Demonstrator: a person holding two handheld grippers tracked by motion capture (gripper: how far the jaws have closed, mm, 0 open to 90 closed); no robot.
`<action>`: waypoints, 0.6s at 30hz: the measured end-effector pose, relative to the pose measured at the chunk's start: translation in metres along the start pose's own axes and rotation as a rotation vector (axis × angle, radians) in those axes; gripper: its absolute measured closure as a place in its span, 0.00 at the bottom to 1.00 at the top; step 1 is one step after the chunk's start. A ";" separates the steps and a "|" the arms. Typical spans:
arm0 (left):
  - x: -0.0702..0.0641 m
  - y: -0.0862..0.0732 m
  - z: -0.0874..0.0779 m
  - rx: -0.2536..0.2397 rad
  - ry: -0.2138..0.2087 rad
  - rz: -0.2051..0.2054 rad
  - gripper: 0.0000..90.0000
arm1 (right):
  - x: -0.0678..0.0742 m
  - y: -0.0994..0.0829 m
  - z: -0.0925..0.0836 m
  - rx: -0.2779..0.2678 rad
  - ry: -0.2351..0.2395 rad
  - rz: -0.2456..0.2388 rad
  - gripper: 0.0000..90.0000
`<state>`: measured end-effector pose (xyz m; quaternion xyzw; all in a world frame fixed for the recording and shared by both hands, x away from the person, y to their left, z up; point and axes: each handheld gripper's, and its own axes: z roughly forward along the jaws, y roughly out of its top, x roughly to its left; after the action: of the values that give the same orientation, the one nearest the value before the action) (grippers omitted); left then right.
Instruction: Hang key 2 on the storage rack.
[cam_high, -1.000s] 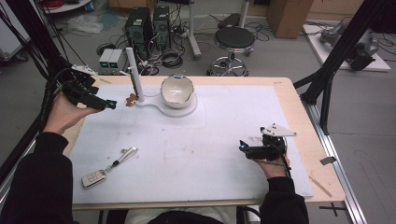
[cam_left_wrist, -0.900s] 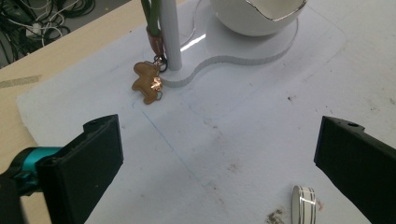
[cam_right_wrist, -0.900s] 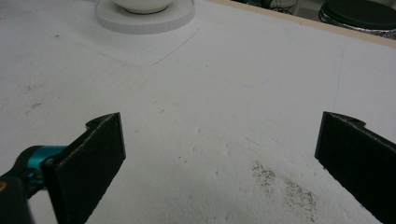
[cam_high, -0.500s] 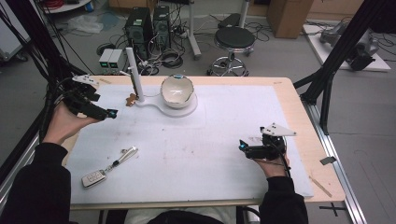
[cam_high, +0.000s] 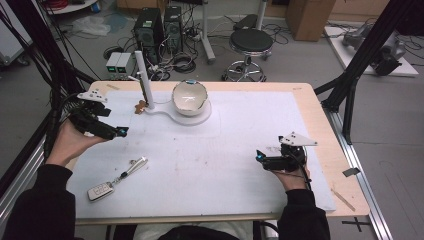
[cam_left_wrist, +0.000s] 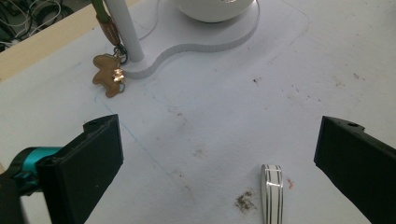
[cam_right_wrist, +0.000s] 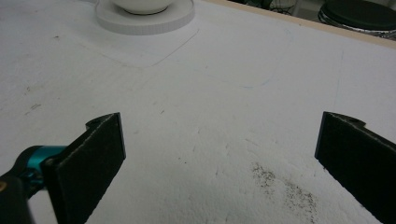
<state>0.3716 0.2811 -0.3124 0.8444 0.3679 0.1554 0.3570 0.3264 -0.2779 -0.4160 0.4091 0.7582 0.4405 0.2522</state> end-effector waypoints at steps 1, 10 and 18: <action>-0.001 -0.002 0.001 0.000 -0.001 0.003 0.02 | 0.000 0.000 0.000 0.000 0.001 -0.002 0.01; -0.006 -0.012 0.008 0.028 -0.010 0.010 0.02 | 0.001 0.000 0.001 0.004 -0.001 -0.004 0.01; -0.013 -0.028 0.010 0.013 -0.043 -0.005 0.02 | 0.001 0.000 0.000 0.007 -0.002 -0.003 0.01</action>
<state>0.3541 0.2802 -0.3398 0.8488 0.3634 0.1339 0.3599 0.3262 -0.2773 -0.4165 0.4093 0.7601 0.4371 0.2524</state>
